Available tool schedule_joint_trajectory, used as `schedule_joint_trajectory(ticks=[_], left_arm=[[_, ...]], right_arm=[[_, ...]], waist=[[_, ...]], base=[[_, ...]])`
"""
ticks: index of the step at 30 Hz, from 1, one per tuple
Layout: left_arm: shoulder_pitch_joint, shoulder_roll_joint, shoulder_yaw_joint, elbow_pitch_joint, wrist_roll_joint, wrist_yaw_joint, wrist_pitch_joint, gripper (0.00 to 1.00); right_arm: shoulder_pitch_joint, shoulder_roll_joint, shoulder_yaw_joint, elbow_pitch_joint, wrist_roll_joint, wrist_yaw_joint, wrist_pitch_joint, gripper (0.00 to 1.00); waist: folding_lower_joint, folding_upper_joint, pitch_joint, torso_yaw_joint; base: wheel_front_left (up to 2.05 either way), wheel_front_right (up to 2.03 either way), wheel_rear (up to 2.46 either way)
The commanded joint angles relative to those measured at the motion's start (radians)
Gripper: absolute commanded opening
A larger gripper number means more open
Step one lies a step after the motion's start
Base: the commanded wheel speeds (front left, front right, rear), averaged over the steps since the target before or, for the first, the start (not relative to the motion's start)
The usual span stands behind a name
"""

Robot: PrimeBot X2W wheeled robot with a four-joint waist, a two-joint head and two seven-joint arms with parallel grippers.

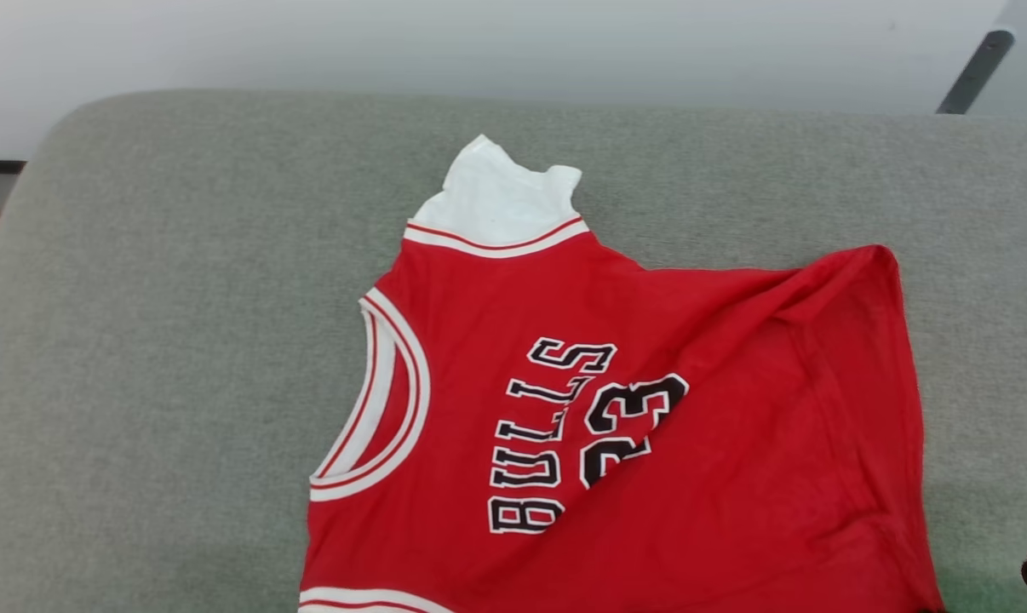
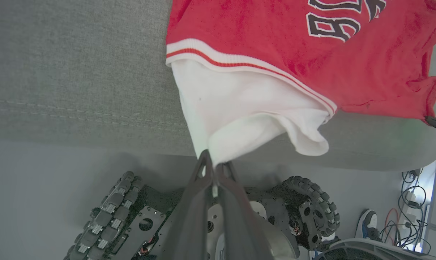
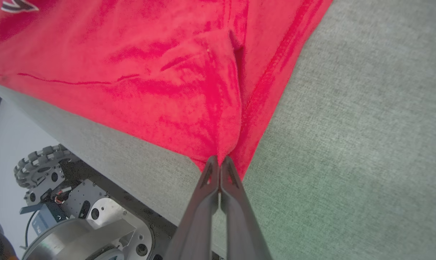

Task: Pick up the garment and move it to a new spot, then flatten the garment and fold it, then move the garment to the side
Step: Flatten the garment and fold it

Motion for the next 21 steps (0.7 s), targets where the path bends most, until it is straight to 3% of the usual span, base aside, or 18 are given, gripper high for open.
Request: schedule_joint_trajectory(ticks=[1,7,12,17,21], left_arm=[[-0.015,0.008,0.005,-0.005,0.014,0.001,0.002,0.00],[-0.106,0.083,0.043,-0.056,0.089,0.034,0.037,0.00],[-0.231,0.164,0.078,-0.063,0.192,0.048,0.126,0.00],[-0.375,0.179,0.103,0.019,0.301,-0.002,0.234,0.00],[-0.483,0.133,0.096,0.123,0.387,-0.086,0.321,0.00]], right_arm=[[0.009,0.016,-0.014,-0.010,-0.003,-0.001,0.008,0.00],[-0.008,0.090,-0.108,-0.070,-0.014,-0.001,0.072,0.00],[-0.073,0.146,-0.160,-0.098,-0.070,-0.001,0.139,0.00],[-0.181,0.200,-0.164,-0.073,-0.133,-0.001,0.195,0.00],[-0.281,0.232,-0.136,-0.023,-0.178,-0.001,0.223,0.00]], waist=[[0.0000,0.0000,0.002,-0.014],[0.0000,0.0000,0.001,-0.055],[0.0000,0.0000,0.002,-0.088],[0.0000,0.0000,0.016,-0.114],[0.0000,0.0000,0.034,-0.129]], base=[[0.00,0.00,0.00],[0.00,0.00,0.00],[0.00,0.00,0.00],[0.00,0.00,0.00],[0.00,0.00,0.00]])
